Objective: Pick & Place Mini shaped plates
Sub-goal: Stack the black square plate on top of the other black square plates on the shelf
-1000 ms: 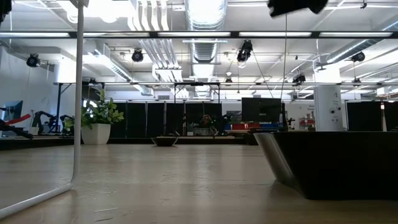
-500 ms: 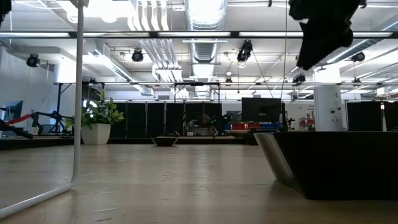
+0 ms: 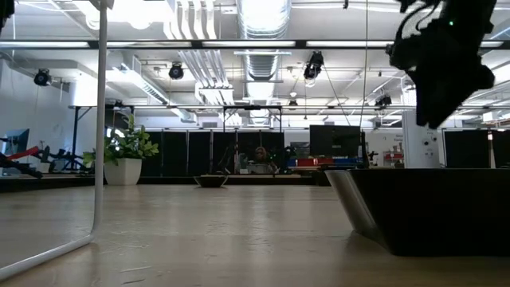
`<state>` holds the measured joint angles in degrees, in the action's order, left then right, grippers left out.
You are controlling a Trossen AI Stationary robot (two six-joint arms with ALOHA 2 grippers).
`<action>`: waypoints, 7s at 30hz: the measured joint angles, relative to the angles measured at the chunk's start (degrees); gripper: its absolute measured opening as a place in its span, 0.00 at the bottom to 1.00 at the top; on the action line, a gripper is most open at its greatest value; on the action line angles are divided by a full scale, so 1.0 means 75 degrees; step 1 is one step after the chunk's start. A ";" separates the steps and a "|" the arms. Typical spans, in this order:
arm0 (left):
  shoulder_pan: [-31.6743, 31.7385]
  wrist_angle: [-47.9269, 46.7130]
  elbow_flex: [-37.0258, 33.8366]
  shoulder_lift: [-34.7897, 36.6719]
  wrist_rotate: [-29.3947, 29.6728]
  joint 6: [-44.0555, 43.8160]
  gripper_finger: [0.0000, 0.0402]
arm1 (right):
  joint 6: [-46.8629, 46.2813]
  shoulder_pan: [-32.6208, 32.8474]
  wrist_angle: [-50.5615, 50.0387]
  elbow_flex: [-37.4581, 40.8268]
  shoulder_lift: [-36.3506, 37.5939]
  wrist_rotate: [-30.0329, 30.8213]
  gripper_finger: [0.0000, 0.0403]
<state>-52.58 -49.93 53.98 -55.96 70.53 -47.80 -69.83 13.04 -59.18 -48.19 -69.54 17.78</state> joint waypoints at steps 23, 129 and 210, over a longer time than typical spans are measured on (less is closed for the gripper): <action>0.0000 0.0003 0.0000 0.0000 -0.0223 0.1401 0.14 | -0.1975 0.0021 0.2418 0.1985 0.0000 -0.1180 0.44; 0.2461 0.1963 0.0513 -0.1335 -0.1630 0.4244 0.33 | 1.2849 0.0038 0.5358 -0.0539 -0.0007 0.1402 0.02; 0.4322 0.5296 0.0516 -0.4281 -0.4711 0.9167 0.00 | 1.6408 0.0064 0.5360 -0.2923 -0.3567 0.0183 0.02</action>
<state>-20.16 -10.21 57.84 -88.07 35.20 20.95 53.23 13.52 -18.98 -70.11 -96.29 19.16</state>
